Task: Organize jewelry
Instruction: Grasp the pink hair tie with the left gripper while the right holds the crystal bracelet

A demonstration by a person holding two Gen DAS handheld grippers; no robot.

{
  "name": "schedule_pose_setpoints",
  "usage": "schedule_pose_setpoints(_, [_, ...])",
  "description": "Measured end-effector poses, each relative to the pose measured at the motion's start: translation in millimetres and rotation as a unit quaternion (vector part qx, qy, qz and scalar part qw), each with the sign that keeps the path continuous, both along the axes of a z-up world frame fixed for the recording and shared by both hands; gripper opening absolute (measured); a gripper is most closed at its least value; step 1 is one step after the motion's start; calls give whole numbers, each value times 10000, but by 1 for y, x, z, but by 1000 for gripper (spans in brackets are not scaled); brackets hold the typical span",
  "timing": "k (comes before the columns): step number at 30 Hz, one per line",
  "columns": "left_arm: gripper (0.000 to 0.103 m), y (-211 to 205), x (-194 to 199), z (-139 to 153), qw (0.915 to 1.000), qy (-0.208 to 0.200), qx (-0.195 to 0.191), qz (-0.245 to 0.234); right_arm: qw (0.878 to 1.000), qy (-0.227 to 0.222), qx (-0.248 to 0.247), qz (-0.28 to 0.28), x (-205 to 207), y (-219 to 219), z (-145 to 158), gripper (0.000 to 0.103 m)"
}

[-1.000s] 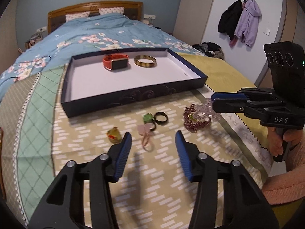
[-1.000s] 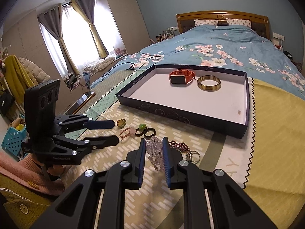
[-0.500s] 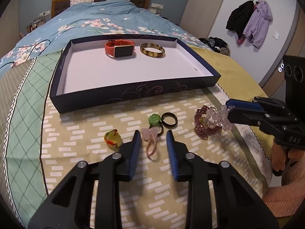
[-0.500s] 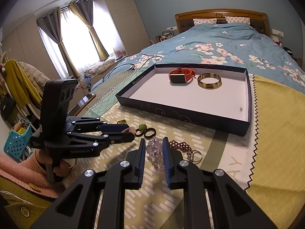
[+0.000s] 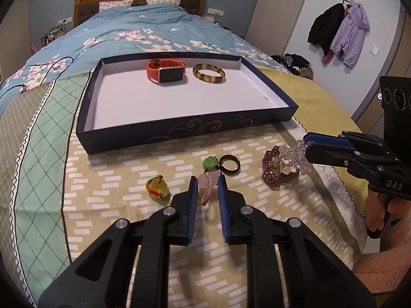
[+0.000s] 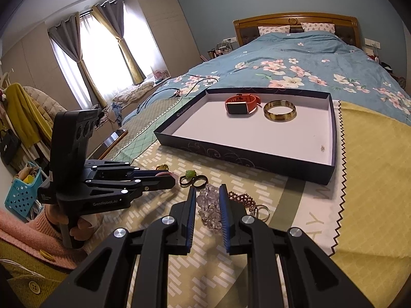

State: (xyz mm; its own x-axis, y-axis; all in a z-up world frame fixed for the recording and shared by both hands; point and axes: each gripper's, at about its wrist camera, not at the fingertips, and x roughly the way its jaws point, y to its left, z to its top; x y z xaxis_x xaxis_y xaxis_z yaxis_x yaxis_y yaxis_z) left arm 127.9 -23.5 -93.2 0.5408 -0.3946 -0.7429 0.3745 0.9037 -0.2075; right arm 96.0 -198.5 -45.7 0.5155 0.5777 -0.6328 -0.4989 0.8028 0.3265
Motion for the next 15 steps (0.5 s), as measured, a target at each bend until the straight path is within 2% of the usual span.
schedule_pose_setpoints(15, [16, 4, -5, 31, 9993, -366, -82, -9, 9996, -260, 43, 30, 14, 4, 19, 16])
